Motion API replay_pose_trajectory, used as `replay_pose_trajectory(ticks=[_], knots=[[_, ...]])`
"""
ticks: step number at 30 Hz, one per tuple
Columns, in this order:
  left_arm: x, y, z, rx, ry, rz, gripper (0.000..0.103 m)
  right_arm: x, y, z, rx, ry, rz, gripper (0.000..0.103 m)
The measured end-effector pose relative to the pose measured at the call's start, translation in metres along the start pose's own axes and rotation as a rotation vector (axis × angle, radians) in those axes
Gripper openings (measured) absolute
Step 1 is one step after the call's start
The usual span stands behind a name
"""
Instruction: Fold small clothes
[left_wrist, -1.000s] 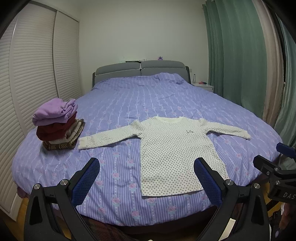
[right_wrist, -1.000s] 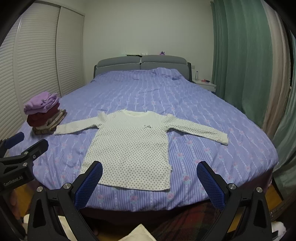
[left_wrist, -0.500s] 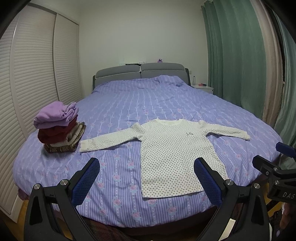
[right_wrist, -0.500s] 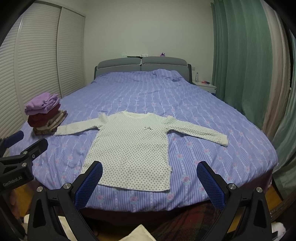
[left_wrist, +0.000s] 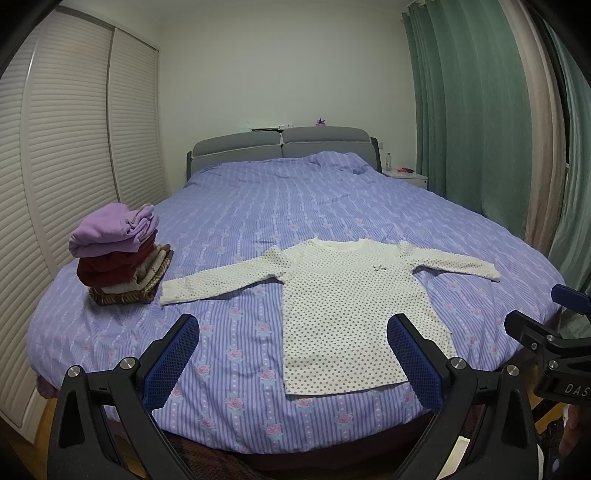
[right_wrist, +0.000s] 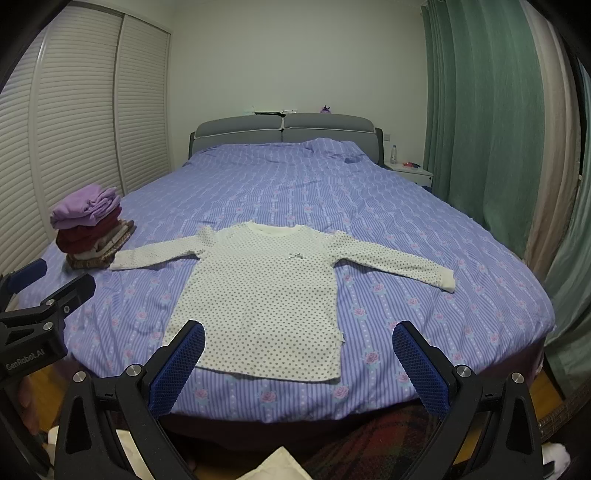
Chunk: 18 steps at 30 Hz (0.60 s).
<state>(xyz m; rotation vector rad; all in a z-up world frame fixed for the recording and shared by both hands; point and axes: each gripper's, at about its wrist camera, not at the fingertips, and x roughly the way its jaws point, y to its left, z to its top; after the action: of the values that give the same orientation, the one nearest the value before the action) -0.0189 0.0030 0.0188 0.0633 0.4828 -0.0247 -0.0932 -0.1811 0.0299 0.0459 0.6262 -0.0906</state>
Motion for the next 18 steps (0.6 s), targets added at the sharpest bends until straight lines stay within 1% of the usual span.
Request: replay_pose_trajectory(ticks=[18], knots=[[-0.003, 0.0, 0.0004, 0.001, -0.013, 0.006, 0.103, -0.0003, 0.0, -0.0001, 0.0, -0.002, 0.001, 0.102]])
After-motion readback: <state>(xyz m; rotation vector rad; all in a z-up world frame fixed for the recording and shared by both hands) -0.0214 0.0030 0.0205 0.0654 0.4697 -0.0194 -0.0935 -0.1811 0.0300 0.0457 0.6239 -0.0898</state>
